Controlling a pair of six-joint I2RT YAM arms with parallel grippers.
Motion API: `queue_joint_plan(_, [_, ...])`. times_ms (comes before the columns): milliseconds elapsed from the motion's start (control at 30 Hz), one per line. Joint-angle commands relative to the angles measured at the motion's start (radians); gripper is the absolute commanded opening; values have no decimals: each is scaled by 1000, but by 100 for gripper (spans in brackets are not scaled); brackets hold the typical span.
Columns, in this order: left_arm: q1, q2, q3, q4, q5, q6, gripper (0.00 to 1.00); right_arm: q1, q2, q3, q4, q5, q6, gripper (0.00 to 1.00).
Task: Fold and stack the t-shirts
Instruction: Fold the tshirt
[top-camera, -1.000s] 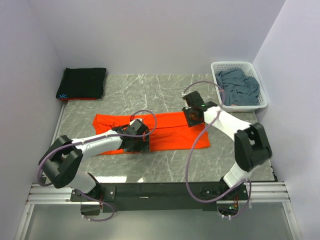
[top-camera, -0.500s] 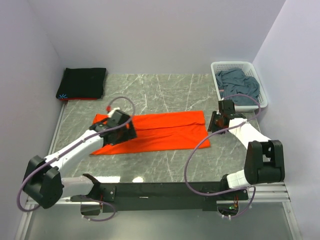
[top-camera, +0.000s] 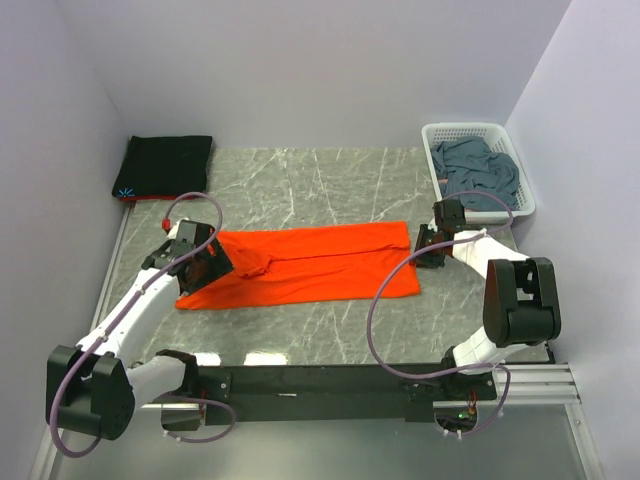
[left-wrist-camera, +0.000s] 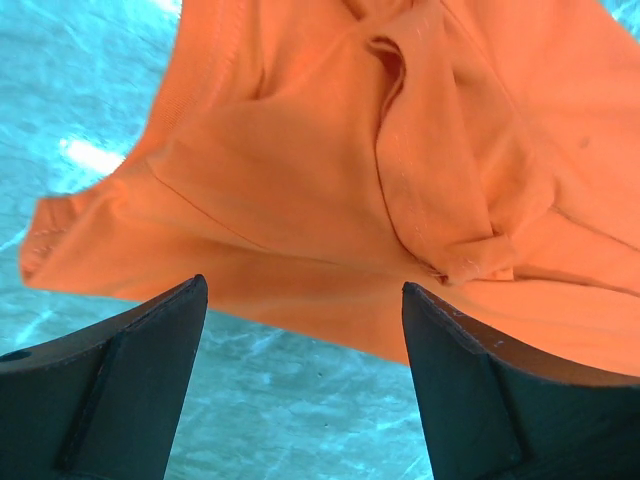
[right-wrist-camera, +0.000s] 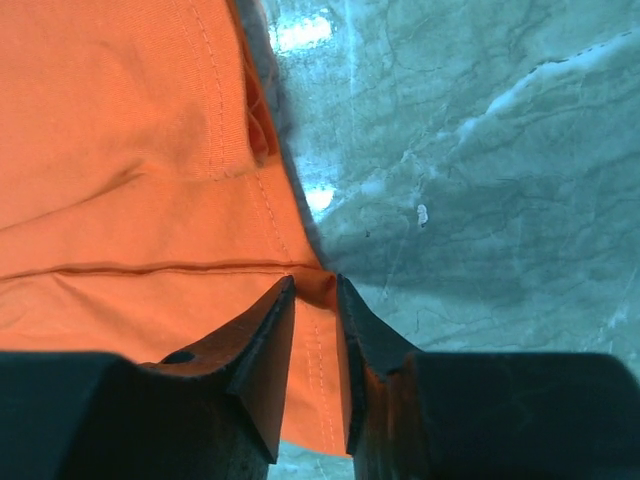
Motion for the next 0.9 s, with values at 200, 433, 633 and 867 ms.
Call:
queue_joint_plan(200, [39,-45,-9,38,-13,59,84,-7,9,46,26,-27,-17,18])
queue_joint_plan(433, [41,-52,-14,44,-16,65,84,-7,3,66,14,-15,-22,0])
queue_joint_plan(633, [42,-58,-16,41,-34,57,84,-20,-11,81,21,17,-23,0])
queue_joint_plan(867, [42,-55,-14,33,-50,43,84,-23,23,96,31,16,-25,2])
